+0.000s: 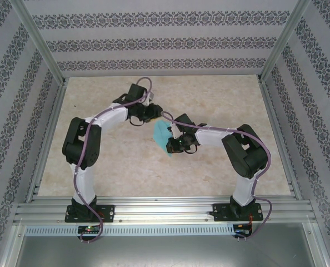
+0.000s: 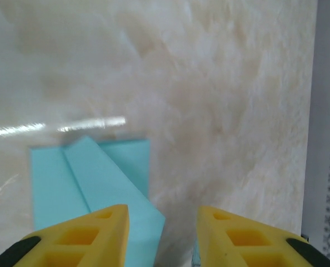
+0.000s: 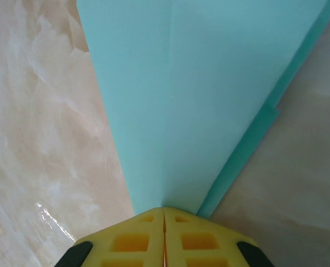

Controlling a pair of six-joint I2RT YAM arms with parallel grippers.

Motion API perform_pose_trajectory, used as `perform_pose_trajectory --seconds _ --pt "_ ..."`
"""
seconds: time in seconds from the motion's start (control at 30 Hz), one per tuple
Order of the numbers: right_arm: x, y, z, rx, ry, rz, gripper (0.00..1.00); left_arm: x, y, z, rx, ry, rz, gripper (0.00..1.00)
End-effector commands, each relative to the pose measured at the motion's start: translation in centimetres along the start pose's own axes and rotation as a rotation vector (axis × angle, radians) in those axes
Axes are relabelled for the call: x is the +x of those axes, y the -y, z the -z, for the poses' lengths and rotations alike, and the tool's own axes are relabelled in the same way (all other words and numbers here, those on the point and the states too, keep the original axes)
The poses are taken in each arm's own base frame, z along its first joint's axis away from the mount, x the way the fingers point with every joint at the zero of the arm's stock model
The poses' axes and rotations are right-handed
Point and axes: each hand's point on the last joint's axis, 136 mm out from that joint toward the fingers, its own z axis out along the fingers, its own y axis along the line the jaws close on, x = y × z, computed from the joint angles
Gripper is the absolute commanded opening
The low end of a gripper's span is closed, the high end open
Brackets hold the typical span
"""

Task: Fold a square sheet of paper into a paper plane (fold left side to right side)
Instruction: Fourth fold the wing at the center of the table.

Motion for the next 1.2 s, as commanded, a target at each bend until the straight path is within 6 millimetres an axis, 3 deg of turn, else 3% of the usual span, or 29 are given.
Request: perform_pose_trajectory --seconds 0.0,0.13,0.33,0.47,0.7,1.0,1.17 --pt "7.7 4.0 -1.9 0.16 -0.249 -0.076 0.08 2.4 -0.3 -3.2 0.027 -0.074 0.001 0.38" --pt "7.5 3.8 -1.7 0.155 -0.241 -0.071 0.08 3.1 -1.2 -5.4 0.019 -0.109 0.018 0.37" --pt "6.2 2.9 -0.9 0.137 -0.185 -0.053 0.09 3.6 -5.1 -7.2 -0.112 -0.122 0.038 0.37" --pt "4.4 1.9 1.0 0.123 -0.101 -0.028 0.1 4.5 -7.1 -7.9 -0.151 -0.136 0.081 0.36" --pt "1.1 -0.9 4.1 0.003 0.054 -0.024 0.1 5.0 -7.9 -8.0 -0.159 -0.134 0.098 0.36" --pt "-0.6 -3.5 3.0 -0.083 0.062 0.006 0.1 5.2 -8.1 -8.0 -0.162 -0.136 0.101 0.36" --pt "0.0 -3.4 1.5 -0.093 0.005 -0.01 0.1 5.3 -8.3 -8.1 -0.168 -0.138 0.104 0.36"
